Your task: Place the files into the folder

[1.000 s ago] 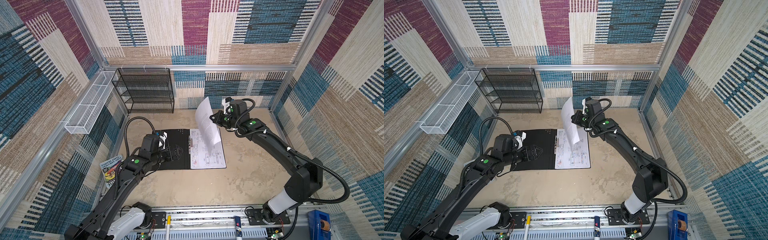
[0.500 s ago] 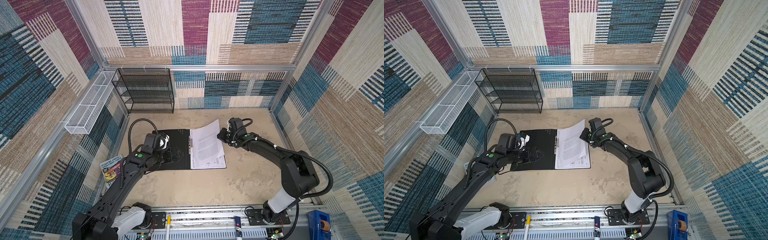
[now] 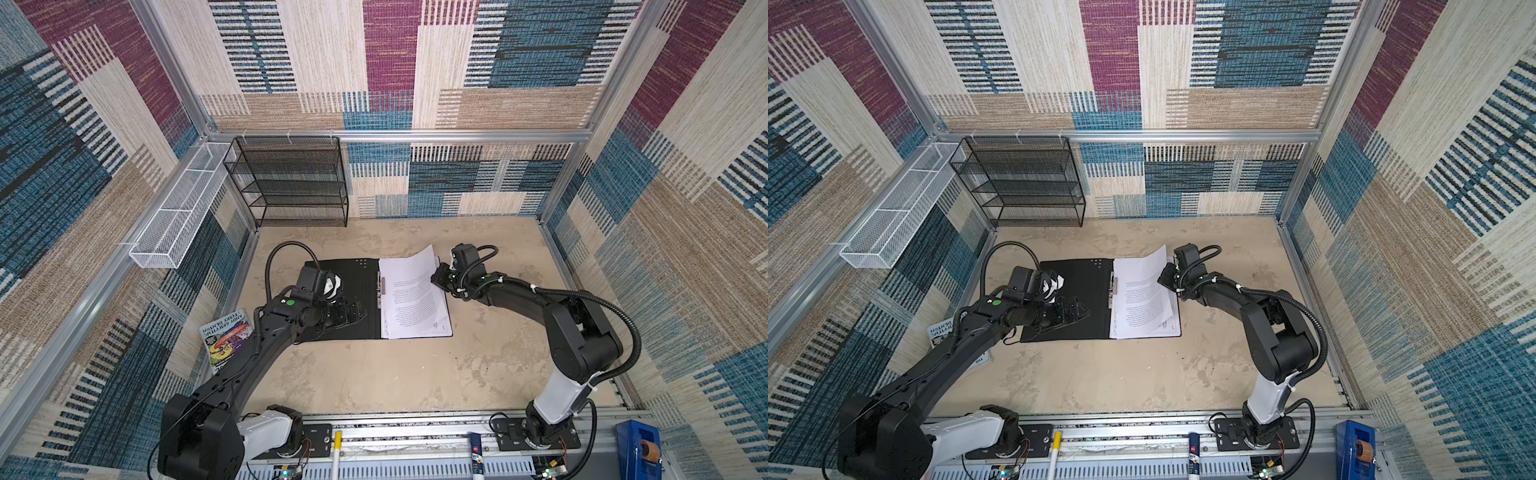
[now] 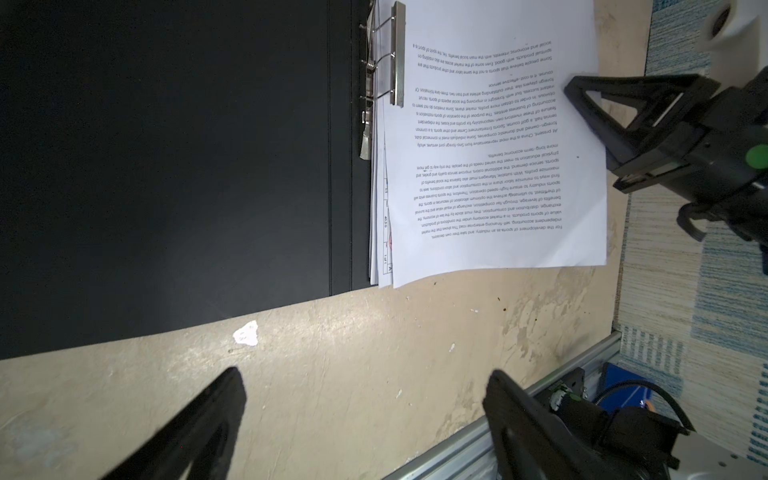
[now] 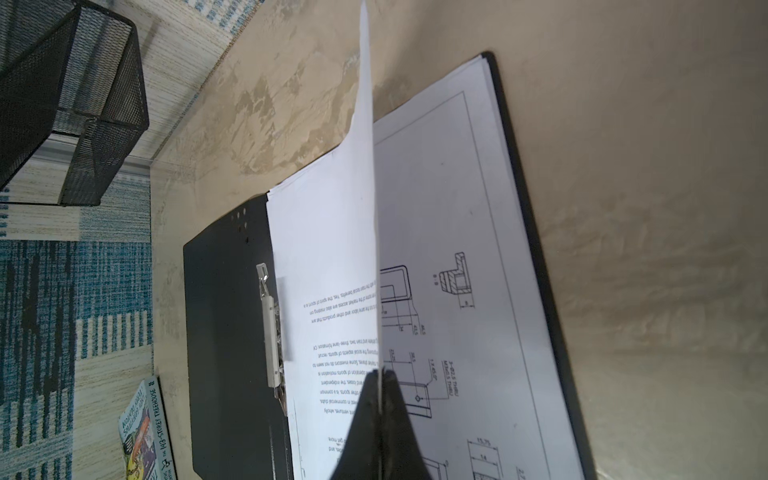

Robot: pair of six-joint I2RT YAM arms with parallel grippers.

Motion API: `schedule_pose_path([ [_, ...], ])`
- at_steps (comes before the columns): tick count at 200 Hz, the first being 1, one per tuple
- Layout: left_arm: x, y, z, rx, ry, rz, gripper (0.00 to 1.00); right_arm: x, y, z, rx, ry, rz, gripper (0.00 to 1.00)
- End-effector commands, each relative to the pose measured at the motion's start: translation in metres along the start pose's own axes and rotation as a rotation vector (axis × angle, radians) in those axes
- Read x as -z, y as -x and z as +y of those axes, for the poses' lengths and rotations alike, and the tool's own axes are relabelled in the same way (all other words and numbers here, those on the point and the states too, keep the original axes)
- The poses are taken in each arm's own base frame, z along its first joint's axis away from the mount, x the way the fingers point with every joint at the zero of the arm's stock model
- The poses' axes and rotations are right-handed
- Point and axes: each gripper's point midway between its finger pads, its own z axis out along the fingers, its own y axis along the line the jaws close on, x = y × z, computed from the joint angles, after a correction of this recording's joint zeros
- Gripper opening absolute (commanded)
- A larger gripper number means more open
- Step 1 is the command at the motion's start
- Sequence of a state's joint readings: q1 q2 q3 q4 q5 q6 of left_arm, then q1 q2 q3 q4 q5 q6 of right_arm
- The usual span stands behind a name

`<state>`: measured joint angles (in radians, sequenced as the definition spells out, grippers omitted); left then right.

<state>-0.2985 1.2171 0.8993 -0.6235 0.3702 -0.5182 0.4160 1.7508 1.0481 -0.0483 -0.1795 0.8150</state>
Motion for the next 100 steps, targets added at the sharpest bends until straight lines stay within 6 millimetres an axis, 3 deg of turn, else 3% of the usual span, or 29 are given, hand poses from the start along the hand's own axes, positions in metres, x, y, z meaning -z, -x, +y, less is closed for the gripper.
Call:
schedule_pose_path([
  [1, -0.004, 0.006, 0.000, 0.016, 0.000, -0.011, 0.89, -0.003, 0.003, 0.004, -0.051, 0.021, -0.034, 0.00],
  [68, -0.016, 0.006, -0.002, 0.032, -0.021, 0.023, 0.85, -0.003, -0.006, -0.003, -0.106, 0.009, -0.044, 0.00],
  [100, -0.019, 0.006, -0.001, 0.041, -0.022, 0.028, 0.84, -0.005, -0.009, -0.003, -0.110, 0.008, -0.038, 0.05],
])
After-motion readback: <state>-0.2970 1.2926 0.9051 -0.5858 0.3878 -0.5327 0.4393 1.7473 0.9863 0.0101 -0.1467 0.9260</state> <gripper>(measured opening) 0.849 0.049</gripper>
